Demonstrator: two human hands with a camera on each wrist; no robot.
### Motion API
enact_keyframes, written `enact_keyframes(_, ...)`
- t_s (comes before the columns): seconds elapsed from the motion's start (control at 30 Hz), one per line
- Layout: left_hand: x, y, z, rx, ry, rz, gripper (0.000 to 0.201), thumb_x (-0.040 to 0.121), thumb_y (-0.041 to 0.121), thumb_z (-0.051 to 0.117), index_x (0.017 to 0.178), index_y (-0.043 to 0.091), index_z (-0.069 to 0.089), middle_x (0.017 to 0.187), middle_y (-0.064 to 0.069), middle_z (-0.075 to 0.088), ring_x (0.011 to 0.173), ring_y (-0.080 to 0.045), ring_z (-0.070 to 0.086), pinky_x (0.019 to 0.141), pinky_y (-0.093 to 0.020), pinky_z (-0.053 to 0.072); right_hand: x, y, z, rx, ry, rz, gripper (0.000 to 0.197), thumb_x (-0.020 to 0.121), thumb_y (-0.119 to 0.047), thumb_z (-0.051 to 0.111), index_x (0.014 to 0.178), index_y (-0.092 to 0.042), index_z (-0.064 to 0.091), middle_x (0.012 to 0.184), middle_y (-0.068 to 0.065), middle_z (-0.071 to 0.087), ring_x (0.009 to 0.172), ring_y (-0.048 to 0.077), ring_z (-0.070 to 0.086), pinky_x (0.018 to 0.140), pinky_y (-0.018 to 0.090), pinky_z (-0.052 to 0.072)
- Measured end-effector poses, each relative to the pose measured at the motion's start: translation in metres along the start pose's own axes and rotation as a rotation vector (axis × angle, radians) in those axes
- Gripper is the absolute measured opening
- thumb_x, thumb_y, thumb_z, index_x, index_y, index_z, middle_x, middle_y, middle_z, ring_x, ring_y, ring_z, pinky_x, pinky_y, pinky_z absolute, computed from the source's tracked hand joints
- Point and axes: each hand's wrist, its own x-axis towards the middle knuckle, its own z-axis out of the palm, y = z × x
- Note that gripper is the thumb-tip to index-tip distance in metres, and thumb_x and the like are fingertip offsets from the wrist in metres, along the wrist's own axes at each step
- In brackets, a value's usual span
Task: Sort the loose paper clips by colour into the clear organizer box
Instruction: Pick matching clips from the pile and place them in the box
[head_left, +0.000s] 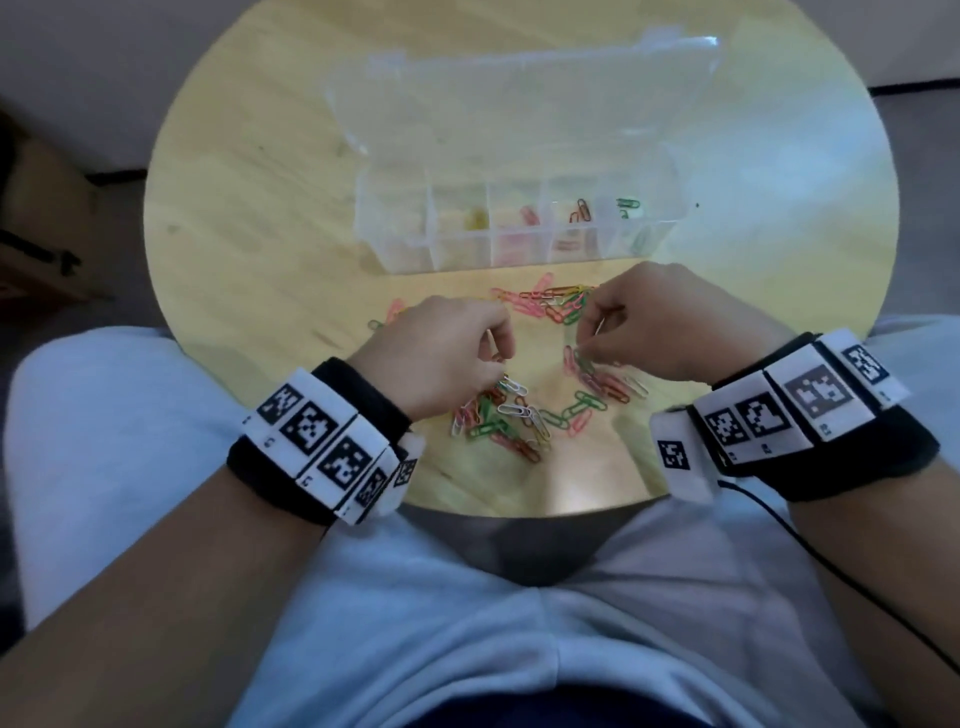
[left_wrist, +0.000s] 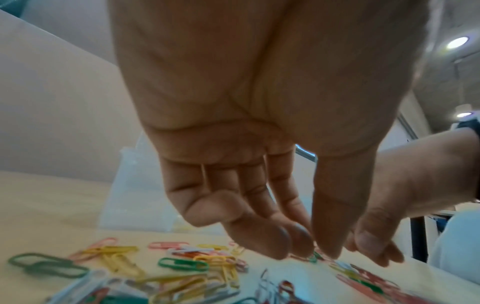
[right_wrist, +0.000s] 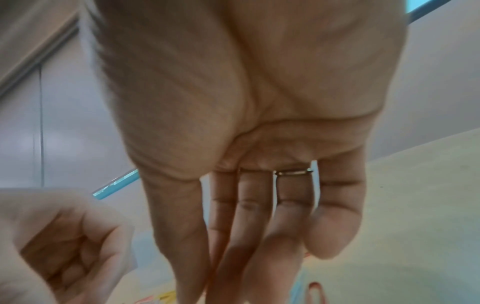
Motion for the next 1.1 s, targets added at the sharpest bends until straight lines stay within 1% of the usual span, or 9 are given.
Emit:
enact_keyframes(0.07,0.001,0.003,0.003,0.023,-0.01,0.036,0.011,0.082,0.023,0.066,0.086,0.031,0.06,0.073,0.017,0.056,0.079,-0.008,0.054,0.06,-0.015,0.028,0.001,0.0,0.0,-0.014,0.002,0.005,0.007,0.076,-0.02,0.074,0.073,-0.025,0.072,0.065,-0.013,0.063,0.067,0.006,0.059,0.059,0.022,0.043)
enact_keyframes(0.17,0.001,0.001,0.004,0.044,-0.016,0.048,0.012,0.082,0.022,0.065,0.087,0.031,0.059,0.073,0.016,0.053,0.081,-0.01,0.053,0.06,-0.02,0.024,0.002,-0.001,0.002,-0.011,-0.034,0.028,0.007,0.074,-0.024,0.079,0.073,-0.026,0.072,0.066,-0.012,0.064,0.069,0.008,0.059,0.058,0.023,0.043)
enact_keyframes(0.33,0.002,-0.011,-0.002,0.046,-0.02,-0.006,0.002,0.086,0.03,0.061,0.088,0.029,0.061,0.07,0.016,0.05,0.08,-0.015,0.051,0.071,-0.03,0.037,0.004,0.002,0.006,-0.066,-0.02,0.06,0.01,0.072,-0.025,0.08,0.072,-0.027,0.07,0.072,-0.009,0.067,0.077,0.016,0.063,0.067,0.028,0.048)
enact_keyframes(0.47,0.003,-0.018,-0.006,0.03,0.016,-0.014,0.014,0.094,0.029,0.051,0.093,0.022,0.063,0.089,0.007,0.061,0.092,-0.02,0.055,0.075,-0.033,0.04,0.008,0.005,0.006,-0.092,0.048,0.104,0.014,0.072,-0.023,0.077,0.065,-0.03,0.067,0.077,-0.005,0.069,0.079,0.021,0.066,0.076,0.036,0.056)
enact_keyframes(0.63,-0.002,0.0,0.002,-0.009,0.007,0.088,0.004,0.089,0.028,0.059,0.092,0.028,0.061,0.073,0.013,0.054,0.083,-0.013,0.054,0.069,-0.03,0.033,0.003,0.007,-0.003,-0.074,0.046,0.107,0.009,0.07,-0.023,0.08,0.07,-0.028,0.073,0.073,-0.005,0.07,0.073,0.017,0.065,0.07,0.031,0.054)
enact_keyframes(0.8,-0.002,0.018,0.022,0.092,-0.069,0.262,0.019,0.084,0.024,0.062,0.101,0.032,0.064,0.085,0.013,0.05,0.09,-0.011,0.053,0.077,-0.033,0.046,-0.006,0.0,-0.005,-0.123,-0.133,0.09,0.012,0.066,-0.035,0.085,0.07,-0.028,0.075,0.067,-0.005,0.07,0.07,0.013,0.064,0.069,0.032,0.054)
enact_keyframes(0.9,-0.002,0.019,0.028,0.16,-0.102,0.264,0.022,0.085,0.025,0.064,0.105,0.034,0.064,0.09,0.014,0.043,0.1,-0.015,0.054,0.08,-0.039,0.05,-0.01,0.009,-0.017,-0.115,-0.101,0.144,0.012,0.068,-0.033,0.085,0.071,-0.027,0.074,0.068,-0.006,0.068,0.07,0.012,0.062,0.063,0.029,0.049)
enact_keyframes(1.0,0.0,0.013,0.024,0.144,-0.08,0.222,0.018,0.086,0.028,0.066,0.103,0.033,0.063,0.09,0.015,0.046,0.095,-0.013,0.054,0.076,-0.034,0.047,-0.013,0.022,-0.03,-0.092,-0.063,0.211,0.011,0.07,-0.031,0.084,0.071,-0.026,0.075,0.066,-0.005,0.068,0.067,0.013,0.061,0.054,0.025,0.039)
enact_keyframes(1.1,0.001,0.007,0.019,0.13,-0.067,0.145,0.015,0.083,0.03,0.067,0.098,0.033,0.064,0.084,0.015,0.053,0.088,-0.012,0.054,0.07,-0.03,0.042,-0.013,0.025,-0.027,-0.107,-0.128,0.239,0.014,0.066,-0.033,0.085,0.066,-0.023,0.075,0.062,-0.003,0.069,0.067,0.017,0.064,0.055,0.026,0.043)
